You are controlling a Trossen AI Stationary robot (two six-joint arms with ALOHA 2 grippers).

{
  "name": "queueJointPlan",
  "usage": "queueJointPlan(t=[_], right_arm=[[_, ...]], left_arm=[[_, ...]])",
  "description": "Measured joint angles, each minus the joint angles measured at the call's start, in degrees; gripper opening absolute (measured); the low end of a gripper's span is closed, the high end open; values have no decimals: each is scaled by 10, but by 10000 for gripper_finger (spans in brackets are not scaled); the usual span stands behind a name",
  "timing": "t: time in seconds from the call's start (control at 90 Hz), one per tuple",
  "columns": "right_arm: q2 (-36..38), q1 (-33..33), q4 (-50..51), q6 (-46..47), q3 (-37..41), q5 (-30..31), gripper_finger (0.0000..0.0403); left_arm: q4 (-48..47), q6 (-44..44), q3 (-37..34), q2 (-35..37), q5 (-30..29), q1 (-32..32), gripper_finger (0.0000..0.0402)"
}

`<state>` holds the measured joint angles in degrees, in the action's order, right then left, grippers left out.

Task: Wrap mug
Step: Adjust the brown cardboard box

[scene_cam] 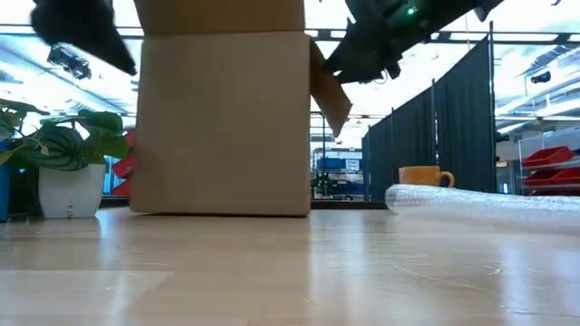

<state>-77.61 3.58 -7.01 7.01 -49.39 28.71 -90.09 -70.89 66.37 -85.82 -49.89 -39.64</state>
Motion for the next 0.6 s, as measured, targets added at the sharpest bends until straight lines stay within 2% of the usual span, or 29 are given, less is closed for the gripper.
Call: queueJointPlan(t=[0.167, 0.267, 0.411, 0.544, 0.6], right_arm=[[5, 31, 13, -40, 0, -1, 206], [14, 63, 17, -56, 0, -4, 199], [19, 114, 34, -77, -1, 9, 190], [19, 152, 68, -56, -1, 18, 184], [19, 164, 90, -30, 0, 20, 182]], left_arm=[[41, 2, 16, 0, 150, -31, 117], [121, 3, 16, 0, 192, -56, 117], [267, 37, -2, -2, 159, -84, 117], [412, 93, -54, -2, 67, -89, 117], [474, 124, -84, -2, 46, -84, 117]])
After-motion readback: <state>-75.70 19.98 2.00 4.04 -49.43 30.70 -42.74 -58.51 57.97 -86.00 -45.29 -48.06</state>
